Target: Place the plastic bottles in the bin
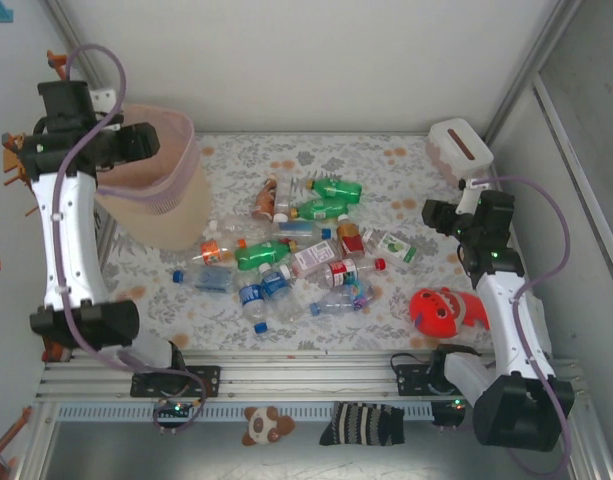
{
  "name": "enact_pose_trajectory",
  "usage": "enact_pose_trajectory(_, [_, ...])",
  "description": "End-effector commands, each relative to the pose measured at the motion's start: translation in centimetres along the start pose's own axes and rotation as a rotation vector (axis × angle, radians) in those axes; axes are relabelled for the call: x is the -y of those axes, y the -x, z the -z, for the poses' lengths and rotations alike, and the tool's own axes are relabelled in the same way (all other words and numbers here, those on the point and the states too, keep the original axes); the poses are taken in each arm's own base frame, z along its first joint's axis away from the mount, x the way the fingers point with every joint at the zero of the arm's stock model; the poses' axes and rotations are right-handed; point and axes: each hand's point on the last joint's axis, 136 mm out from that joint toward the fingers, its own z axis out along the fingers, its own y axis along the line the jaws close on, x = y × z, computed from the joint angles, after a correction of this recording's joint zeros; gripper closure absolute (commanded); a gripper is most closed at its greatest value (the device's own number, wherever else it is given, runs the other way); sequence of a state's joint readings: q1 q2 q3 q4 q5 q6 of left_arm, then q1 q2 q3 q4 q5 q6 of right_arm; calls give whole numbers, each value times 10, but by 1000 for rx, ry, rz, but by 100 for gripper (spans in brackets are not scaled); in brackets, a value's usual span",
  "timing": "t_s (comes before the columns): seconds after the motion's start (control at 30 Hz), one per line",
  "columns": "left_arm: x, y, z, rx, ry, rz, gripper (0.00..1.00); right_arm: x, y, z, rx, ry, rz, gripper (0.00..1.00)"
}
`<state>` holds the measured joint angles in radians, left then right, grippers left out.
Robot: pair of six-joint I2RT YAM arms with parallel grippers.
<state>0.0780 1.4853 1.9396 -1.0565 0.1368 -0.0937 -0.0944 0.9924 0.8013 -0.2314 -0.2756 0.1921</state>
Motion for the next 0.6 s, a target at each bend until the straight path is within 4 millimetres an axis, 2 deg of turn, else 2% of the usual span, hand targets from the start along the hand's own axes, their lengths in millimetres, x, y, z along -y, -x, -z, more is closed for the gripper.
enact_pose_trajectory(0.0, [9,-2,31,145,-43,67,30,-11,21,11,46,35,-12,35])
enact_pose_trajectory(0.13, [-1,-36,62,235,-5,166,21,-16,26,15,58,58,-16,35])
enact_pose_trajectory(0.27, [-12,-72,78,253,31,286,16,-19,29,17,65,71,-16,35])
enact_pose_trajectory(0.37, [-13,-98,77,216,26,356,13,-22,31,18,65,83,-22,35])
enact_pose_trajectory(0.47, [-12,-122,69,145,17,403,23,-23,30,18,66,91,-28,35])
enact_pose_trajectory(0.57, [-20,-149,57,60,64,501,21,-24,33,19,73,96,-42,34])
